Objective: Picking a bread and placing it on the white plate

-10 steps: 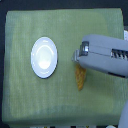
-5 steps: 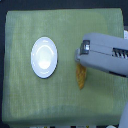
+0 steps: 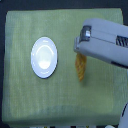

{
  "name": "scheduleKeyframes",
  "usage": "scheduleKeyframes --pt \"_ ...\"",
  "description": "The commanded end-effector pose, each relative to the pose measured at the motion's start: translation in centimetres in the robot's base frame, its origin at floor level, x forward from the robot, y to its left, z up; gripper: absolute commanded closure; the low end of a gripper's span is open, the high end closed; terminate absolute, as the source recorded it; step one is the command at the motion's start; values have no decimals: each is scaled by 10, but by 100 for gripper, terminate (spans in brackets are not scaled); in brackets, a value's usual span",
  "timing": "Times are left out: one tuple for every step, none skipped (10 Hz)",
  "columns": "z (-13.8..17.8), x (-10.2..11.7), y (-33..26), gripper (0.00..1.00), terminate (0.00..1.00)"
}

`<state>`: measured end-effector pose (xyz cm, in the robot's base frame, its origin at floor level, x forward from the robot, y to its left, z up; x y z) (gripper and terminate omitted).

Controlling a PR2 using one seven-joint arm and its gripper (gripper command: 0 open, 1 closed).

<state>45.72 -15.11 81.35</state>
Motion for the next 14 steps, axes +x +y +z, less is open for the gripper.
scheduleKeyframes --pt "78 53 74 100 0" --pt "77 56 98 100 0" --pt "77 59 124 100 0" --pt "77 67 169 100 0" --pt "74 67 184 100 0" --pt "68 66 207 100 0" --pt "64 67 217 100 0" --pt "58 69 228 100 0" --pt "45 65 238 100 0" --pt "39 59 238 100 0" --pt "26 48 243 100 0" --pt "21 46 247 100 0" --pt "18 47 249 100 0" --pt "16 49 252 100 0"
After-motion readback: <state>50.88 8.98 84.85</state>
